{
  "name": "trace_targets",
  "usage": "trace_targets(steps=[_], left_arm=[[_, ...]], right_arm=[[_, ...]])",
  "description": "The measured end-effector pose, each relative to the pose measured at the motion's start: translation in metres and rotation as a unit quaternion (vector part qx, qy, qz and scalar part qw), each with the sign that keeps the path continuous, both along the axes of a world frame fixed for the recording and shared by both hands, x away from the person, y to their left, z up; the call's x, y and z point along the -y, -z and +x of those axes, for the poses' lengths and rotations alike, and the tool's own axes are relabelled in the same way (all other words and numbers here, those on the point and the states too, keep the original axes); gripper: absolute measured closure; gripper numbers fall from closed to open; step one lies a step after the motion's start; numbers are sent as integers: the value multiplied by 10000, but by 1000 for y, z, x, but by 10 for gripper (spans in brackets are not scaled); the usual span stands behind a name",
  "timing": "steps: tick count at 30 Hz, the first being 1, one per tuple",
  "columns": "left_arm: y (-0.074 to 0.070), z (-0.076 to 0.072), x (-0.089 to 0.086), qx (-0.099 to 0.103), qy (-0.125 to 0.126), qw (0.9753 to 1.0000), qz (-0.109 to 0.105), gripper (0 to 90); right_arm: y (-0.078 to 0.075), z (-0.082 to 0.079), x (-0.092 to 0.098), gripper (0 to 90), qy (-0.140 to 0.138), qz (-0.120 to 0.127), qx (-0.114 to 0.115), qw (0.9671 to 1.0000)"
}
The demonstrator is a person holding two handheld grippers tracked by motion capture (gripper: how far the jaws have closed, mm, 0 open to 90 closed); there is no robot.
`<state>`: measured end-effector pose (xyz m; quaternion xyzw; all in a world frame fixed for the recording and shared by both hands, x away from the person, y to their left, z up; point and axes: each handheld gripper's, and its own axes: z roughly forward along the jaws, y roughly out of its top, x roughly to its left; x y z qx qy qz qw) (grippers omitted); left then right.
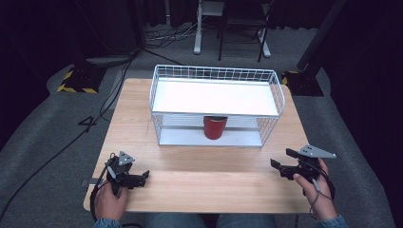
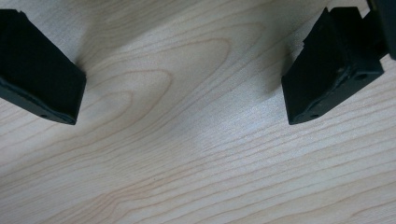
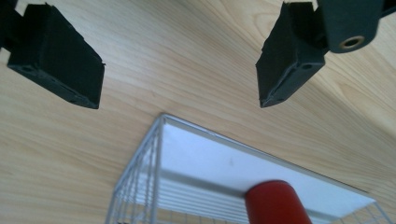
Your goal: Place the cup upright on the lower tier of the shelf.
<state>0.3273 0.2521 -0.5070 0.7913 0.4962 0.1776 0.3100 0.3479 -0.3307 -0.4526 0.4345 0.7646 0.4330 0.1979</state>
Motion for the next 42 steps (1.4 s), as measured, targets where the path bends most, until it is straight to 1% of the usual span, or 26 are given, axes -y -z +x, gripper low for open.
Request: trace_targets(steps=[2,3,5,8,14,17,19,21,25,27,29,30,33,34,42], left_arm=[[0,0,0,-4,2,10000,3,0],[0,0,0,3,2,10000,0,0],[0,0,0,-3,1,10000,3,0],[0,0,0,0,0,10000,0,0],[0,0,0,-4,1,10000,2,0],[0,0,0,-4,1,10000,2,0],[0,0,0,-3,0,10000,1,0],[0,0,0,0,1,10000,0,0],[0,0,0,1,2,10000,-1,0],[0,0,0,-1,4,10000,0,0],[0,0,0,1,0,10000,-1,0],[0,0,0,-3,0,10000,3,0],[0,0,0,2,1,10000,1,0],[0,0,0,0,3,10000,5,1],[0,0,0,1,0,10000,1,0]], right_arm=[[5,1,5,158,65,-11,-76,9999],[10,2,10,159,160,-19,-150,9998],[12,2,12,159,175,-28,-152,9997],[19,4,19,159,286,-76,-202,9994],[32,7,29,159,474,-144,-341,9982],[37,8,32,159,511,-199,-395,9977],[42,8,35,160,515,-230,-477,9973],[44,9,36,159,515,-242,-488,9972],[51,9,37,160,508,-368,-566,9964],[52,8,37,160,445,-503,-559,9962],[52,8,35,150,336,-746,-498,9954],[52,8,35,149,328,-771,-481,9953],[52,5,35,144,335,-771,-490,9953],[52,4,35,131,298,-765,-507,9953],[53,4,34,121,285,-794,-484,9953]])
